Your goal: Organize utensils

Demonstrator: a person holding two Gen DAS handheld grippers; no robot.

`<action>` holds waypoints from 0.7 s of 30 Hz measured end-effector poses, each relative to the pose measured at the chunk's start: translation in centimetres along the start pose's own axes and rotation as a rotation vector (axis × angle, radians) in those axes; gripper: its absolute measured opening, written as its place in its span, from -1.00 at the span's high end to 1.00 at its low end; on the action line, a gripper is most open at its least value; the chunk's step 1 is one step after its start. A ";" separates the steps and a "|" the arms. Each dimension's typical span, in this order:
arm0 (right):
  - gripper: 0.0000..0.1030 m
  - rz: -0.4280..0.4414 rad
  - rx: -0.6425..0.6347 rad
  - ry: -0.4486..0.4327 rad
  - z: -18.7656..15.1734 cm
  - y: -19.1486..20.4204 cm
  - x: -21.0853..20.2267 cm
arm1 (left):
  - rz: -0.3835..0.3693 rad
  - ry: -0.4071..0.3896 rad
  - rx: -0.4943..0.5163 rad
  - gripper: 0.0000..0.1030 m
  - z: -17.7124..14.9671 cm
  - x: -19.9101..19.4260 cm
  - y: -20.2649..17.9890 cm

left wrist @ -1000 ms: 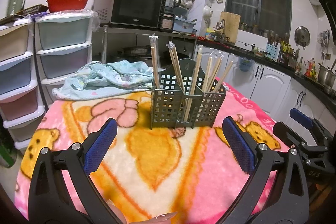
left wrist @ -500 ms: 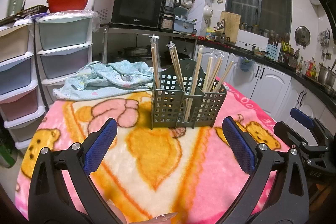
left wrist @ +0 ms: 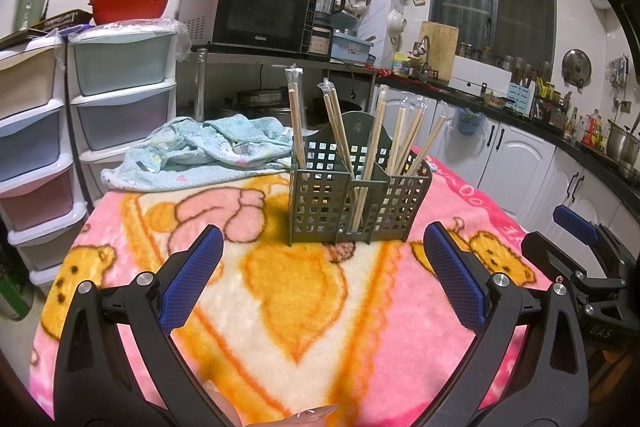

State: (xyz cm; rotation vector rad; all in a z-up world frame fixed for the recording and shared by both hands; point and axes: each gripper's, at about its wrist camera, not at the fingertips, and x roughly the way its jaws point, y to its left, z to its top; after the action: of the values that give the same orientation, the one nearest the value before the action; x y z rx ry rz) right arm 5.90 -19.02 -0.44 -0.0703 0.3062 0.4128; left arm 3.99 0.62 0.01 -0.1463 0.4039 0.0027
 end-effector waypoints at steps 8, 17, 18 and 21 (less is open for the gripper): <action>-0.87 0.000 -0.003 0.000 0.1 0.1 -0.1 | 0.009 0.009 -0.002 -0.79 0.0 -0.2 0.7; -0.87 -0.006 0.000 0.000 0.1 0.1 -0.1 | 0.030 0.023 -0.010 -0.79 -0.3 -0.1 0.4; -0.87 -0.007 -0.001 0.001 0.1 0.1 -0.1 | 0.038 0.027 -0.013 -0.79 -0.3 0.0 0.4; -0.87 -0.012 -0.002 -0.001 0.1 0.0 0.0 | 0.068 0.044 -0.020 -0.79 -0.2 0.5 0.8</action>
State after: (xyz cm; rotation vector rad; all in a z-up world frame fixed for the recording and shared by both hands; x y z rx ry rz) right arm 5.96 -18.96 -0.33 -0.0738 0.3044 0.4013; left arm 4.32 1.34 -0.44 -0.1525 0.4527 0.0707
